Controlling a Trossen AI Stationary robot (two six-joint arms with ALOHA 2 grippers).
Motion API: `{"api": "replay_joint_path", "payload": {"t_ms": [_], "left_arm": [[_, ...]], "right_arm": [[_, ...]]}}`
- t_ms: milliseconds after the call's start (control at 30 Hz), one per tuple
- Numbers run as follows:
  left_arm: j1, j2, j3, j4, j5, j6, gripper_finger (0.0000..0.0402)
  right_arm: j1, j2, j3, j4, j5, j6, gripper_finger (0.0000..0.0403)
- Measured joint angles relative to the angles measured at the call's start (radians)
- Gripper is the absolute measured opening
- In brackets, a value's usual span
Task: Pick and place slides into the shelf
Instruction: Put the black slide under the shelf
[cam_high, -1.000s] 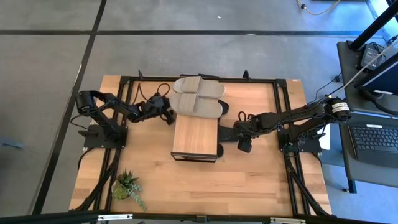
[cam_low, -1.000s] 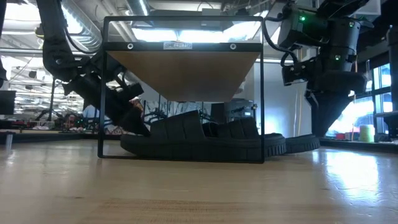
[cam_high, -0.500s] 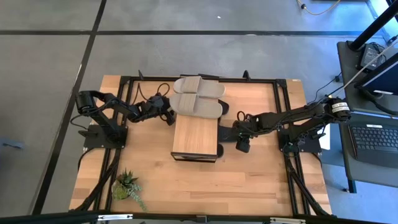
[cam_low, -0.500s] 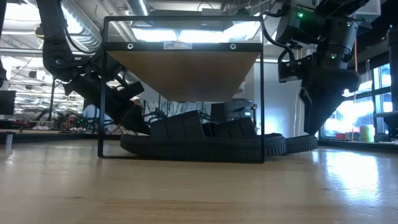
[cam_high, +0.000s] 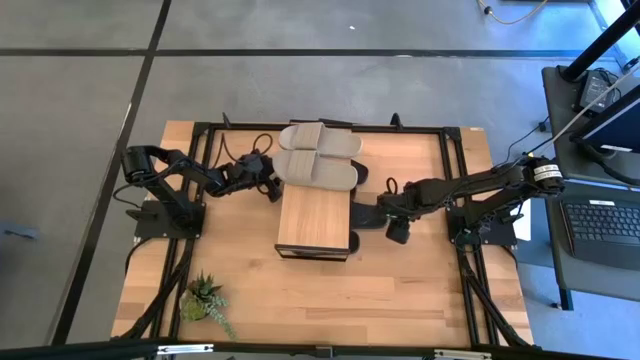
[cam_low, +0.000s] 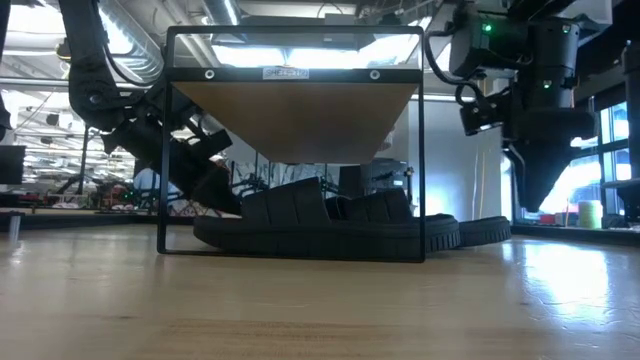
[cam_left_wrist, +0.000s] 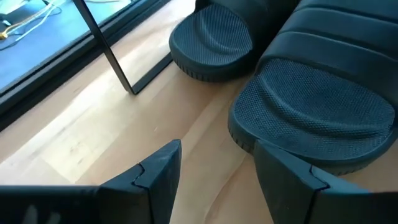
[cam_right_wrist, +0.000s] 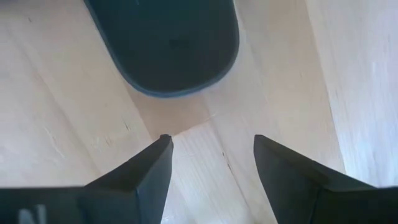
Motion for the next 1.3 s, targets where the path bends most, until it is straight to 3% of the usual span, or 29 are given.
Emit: {"api": "replay_joint_path", "payload": {"t_ms": [400, 700, 1300], "left_arm": [[-0.001, 0.006, 0.0, 0.031, 0.001, 0.0, 0.0195], [-0.001, 0.085, 0.001, 0.071, -0.004, 0.0, 0.0195], [-0.001, 0.11, 0.001, 0.113, 0.0, 0.0, 0.0195]], "right_arm": [[0.0, 0.018, -0.005, 0.057, 0.0, -0.033, 0.0225], [-0.001, 0.086, -0.006, 0.083, -0.001, -0.076, 0.0225], [-0.013, 0.116, -0.007, 0.298, -0.002, -0.191, 0.0225]]}}
